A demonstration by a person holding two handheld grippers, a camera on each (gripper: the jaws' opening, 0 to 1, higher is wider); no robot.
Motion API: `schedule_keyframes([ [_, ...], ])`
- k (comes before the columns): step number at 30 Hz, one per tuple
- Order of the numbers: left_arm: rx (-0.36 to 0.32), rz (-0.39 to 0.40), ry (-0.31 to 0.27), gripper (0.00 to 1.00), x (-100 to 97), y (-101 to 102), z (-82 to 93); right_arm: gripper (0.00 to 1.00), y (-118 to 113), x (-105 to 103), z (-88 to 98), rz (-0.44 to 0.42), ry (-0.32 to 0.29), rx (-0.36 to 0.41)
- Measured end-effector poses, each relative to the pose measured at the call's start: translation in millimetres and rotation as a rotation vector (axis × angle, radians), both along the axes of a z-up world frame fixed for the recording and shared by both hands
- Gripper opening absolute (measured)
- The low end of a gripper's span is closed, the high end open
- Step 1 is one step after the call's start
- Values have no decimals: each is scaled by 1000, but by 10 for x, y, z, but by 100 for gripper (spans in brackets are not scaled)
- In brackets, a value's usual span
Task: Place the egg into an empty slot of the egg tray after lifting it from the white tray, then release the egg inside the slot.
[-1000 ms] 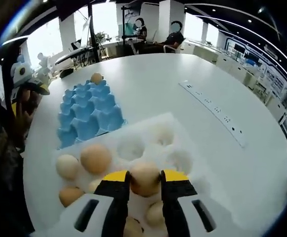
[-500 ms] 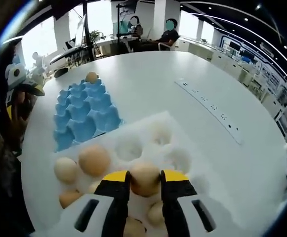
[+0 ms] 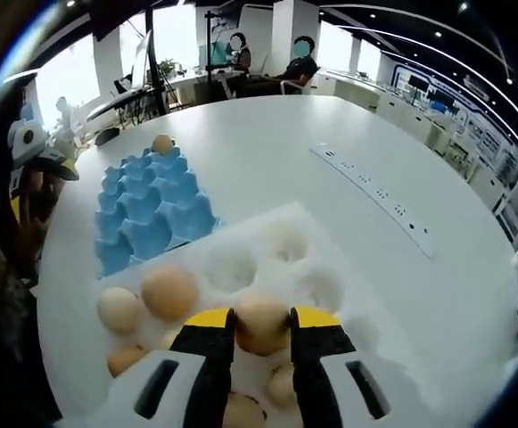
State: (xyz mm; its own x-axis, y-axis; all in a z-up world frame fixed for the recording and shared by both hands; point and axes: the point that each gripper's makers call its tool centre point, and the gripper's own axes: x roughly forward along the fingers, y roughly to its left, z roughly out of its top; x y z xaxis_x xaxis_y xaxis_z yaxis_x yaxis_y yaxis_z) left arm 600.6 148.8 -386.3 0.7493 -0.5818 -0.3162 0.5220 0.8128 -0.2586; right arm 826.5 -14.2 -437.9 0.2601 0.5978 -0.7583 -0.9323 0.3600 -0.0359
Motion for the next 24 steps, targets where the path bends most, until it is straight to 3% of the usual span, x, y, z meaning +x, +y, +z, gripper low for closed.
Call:
schedule_keyframes([
  [24,10,3,6,73,27,34,5,26,34,2,23,-8,-18,-36],
])
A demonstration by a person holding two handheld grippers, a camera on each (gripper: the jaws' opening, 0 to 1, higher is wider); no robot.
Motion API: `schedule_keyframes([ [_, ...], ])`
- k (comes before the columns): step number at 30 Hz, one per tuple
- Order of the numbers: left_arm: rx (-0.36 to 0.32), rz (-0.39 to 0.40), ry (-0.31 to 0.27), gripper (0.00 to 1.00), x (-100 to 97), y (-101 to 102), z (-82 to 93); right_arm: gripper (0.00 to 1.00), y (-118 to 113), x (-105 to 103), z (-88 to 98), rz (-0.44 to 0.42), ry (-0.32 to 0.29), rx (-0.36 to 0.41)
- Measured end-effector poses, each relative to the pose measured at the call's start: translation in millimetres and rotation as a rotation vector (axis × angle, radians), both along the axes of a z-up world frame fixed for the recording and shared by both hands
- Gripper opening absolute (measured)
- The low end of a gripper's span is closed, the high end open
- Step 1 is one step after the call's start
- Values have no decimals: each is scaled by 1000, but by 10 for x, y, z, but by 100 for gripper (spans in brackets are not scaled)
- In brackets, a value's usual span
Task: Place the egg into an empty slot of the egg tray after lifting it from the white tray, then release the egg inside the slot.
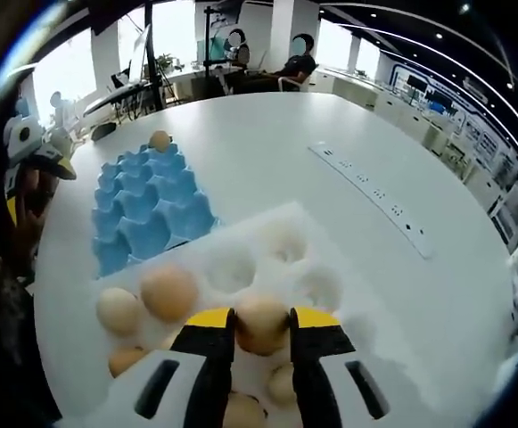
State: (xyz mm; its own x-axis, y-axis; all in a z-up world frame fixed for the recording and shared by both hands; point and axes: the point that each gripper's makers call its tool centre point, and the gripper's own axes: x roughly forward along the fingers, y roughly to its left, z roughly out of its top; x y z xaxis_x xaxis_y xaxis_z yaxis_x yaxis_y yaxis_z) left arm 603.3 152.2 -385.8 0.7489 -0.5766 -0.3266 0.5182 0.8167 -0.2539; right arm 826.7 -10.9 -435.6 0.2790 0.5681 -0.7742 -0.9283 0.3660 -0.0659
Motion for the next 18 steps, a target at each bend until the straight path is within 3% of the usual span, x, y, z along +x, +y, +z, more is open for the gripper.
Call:
schedule_keyframes([
  [18,-5,10,-16,73,-29,45,53,26,35,55,155,-7,-19,18],
])
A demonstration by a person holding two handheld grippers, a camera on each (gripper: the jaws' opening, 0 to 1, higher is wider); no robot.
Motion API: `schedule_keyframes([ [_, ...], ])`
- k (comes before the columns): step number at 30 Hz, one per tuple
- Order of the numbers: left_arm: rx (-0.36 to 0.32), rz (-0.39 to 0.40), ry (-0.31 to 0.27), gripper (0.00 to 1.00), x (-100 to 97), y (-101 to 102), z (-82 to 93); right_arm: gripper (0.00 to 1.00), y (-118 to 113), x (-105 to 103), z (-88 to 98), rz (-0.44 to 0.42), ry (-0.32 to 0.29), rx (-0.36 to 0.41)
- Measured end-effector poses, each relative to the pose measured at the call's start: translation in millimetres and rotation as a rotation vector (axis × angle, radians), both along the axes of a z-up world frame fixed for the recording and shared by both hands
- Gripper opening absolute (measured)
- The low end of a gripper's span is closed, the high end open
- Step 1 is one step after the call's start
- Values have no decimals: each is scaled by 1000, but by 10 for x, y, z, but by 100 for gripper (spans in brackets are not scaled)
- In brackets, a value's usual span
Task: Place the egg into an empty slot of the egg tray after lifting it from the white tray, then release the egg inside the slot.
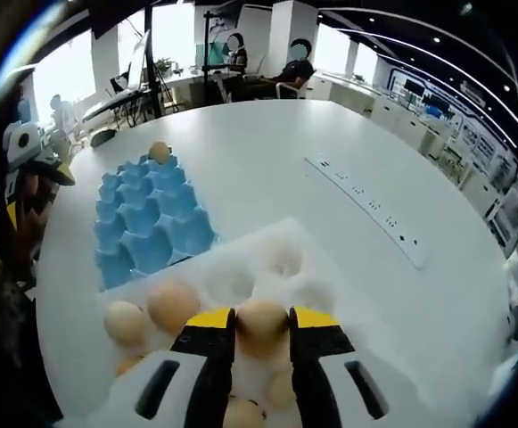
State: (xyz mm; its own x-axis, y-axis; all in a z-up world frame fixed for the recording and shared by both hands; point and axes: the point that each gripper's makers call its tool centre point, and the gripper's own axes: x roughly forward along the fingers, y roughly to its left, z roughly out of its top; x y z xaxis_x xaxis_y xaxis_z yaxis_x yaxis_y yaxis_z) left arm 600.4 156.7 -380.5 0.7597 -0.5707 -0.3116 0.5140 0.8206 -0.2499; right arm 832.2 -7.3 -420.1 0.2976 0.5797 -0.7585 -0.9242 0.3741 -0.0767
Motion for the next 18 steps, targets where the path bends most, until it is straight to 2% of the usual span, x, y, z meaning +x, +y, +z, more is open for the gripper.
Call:
schedule_keyframes([
  [6,-6,12,-6,73,-4,46,15,25,110,35,104,5,-12,21],
  [9,-1,19,-6,73,-6,59,16,25,157,-35,86,15,-23,18],
  [18,5,29,-12,73,-15,85,33,25,198,-36,130,20,-23,32],
])
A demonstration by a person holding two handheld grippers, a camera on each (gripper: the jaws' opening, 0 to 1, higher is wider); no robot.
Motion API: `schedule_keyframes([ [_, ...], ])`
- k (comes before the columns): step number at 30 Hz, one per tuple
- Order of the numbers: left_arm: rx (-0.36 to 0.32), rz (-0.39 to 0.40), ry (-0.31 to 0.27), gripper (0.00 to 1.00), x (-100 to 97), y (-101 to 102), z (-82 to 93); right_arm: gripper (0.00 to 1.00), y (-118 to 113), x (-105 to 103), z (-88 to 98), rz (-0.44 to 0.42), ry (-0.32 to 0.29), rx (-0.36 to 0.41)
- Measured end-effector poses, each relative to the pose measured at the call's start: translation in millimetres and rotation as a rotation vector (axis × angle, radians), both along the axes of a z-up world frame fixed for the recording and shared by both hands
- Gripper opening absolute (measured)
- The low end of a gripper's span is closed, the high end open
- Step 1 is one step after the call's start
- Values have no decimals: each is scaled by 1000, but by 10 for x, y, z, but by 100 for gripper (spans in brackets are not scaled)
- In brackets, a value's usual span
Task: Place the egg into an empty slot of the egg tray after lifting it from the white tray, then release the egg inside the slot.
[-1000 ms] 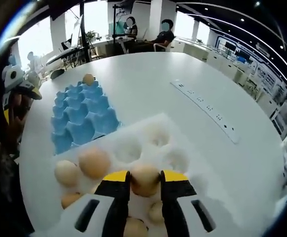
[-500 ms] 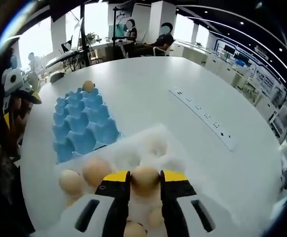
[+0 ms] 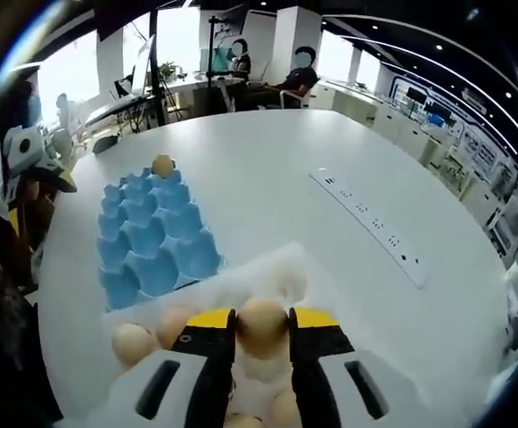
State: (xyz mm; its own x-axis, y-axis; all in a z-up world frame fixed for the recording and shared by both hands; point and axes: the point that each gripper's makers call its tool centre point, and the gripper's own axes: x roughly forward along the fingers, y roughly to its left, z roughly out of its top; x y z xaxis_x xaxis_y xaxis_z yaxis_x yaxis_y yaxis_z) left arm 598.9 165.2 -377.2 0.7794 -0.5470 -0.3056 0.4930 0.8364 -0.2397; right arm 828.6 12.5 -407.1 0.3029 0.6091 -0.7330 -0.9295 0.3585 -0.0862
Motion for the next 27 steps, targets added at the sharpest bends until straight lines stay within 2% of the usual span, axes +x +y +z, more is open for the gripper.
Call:
schedule_keyframes([
  [6,1,-3,-1,73,-8,-6,-3,25,95,10,69,9,-10,40],
  [11,0,-2,-1,73,-18,-4,-3,21,166,-83,62,19,-10,58],
  [12,-1,0,-1,73,-17,3,0,15,204,-114,103,23,-12,80],
  [13,-1,2,-1,73,-17,8,1,2,229,-164,140,21,-5,92],
  [14,0,3,-1,73,-19,11,2,3,224,-109,134,18,-18,67],
  [15,0,3,-1,73,-19,10,2,2,147,-104,44,32,-15,-8],
  [16,1,1,-1,73,-17,1,1,3,114,-206,-90,94,9,-73],
  [18,2,-4,-1,73,-19,-16,3,6,134,-124,-101,109,-94,-63],
  [19,3,-8,-3,73,-22,-29,5,8,187,-122,-47,116,-80,-18],
  [20,4,-11,-3,73,-24,-35,6,10,163,-84,-43,75,-58,-19],
  [22,4,-14,-2,73,-28,-42,6,18,201,-87,-37,54,-15,40],
  [24,4,-13,-1,73,-21,-39,2,23,152,-106,-129,50,6,1],
  [27,5,-13,3,73,-25,-36,-10,24,170,-159,-151,55,10,10],
])
